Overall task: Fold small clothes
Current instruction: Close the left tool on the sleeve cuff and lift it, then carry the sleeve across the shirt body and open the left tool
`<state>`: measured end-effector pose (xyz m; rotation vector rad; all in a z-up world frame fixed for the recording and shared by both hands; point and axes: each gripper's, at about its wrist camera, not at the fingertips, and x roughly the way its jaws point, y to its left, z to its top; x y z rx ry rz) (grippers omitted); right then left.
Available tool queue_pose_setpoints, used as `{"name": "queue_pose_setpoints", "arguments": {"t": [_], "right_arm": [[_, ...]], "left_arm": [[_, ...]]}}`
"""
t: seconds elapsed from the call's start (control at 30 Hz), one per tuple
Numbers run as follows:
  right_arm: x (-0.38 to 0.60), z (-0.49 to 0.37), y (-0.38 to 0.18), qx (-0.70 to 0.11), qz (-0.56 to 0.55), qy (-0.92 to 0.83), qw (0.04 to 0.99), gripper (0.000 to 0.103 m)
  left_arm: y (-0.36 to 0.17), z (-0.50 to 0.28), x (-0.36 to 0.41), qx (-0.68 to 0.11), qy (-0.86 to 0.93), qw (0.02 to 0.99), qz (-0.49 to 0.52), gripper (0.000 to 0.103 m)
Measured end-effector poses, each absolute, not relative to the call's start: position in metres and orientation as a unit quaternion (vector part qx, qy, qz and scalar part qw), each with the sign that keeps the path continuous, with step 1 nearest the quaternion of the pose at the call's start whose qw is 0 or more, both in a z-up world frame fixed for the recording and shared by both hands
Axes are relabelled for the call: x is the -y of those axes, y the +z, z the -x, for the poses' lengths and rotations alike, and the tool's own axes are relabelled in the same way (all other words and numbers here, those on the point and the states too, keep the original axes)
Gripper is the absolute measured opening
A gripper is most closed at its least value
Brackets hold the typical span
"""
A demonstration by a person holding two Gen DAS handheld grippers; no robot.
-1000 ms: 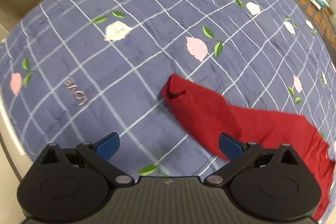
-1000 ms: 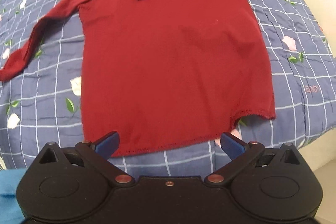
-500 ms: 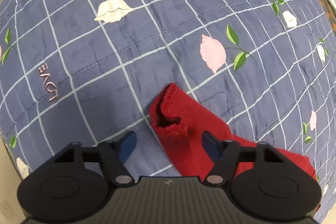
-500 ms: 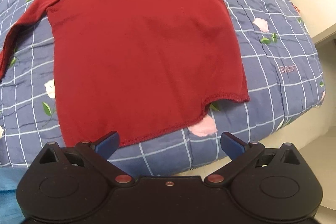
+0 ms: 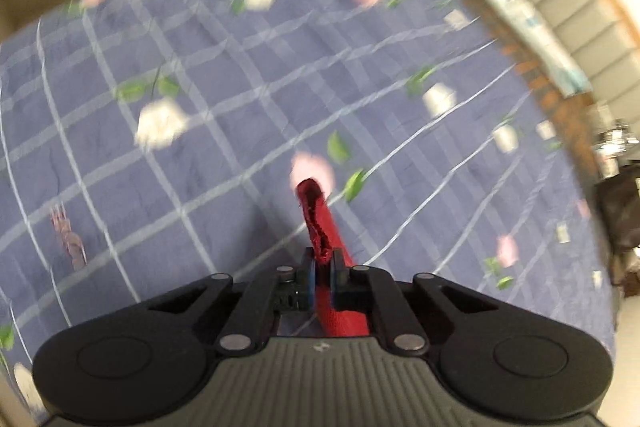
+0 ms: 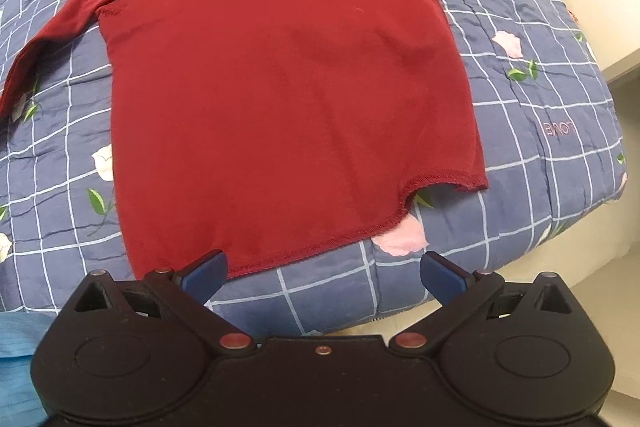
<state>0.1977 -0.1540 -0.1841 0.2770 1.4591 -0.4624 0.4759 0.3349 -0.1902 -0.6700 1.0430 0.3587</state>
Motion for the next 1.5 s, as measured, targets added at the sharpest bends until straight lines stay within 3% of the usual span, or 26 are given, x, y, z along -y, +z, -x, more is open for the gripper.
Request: {"name": "queue_pose_setpoints", "arguments": {"t": [0.17,0.53,0.87,1.17,1.5], "right_arm": [[0.154,-0.200,-0.187,-0.657,-0.128,-0.205,0.714,0.102],[0.154,-0.201,-0.186,-0.653,-0.128,-0.202,0.718,0.102],[0.172,-0.200,-0.192,-0.643,-0.163,-0.209,0.719,0.102],[0.204,-0.215,-0.204,-0.639,-0.162,-0.167,0.734,0.102],[0.306,-0.213,-0.204,-0.625,-0.152,-0.147,0.751,0.102]], "left_arm": [[-0.169,-0.462,-0.350,-0.446,0.170,0.831,0.285,0.005],[-0.187,-0.454,-0.352,-0.463,0.191,0.817,0.285,0.005],[-0.133,-0.475,-0.318,-0.417,0.138,0.870,0.224,0.005],[-0.061,-0.492,-0.220,-0.354,0.023,0.924,0.145,0.005],[-0.023,-0.487,-0.031,-0.322,-0.089,0.940,0.074,0.005]]}}
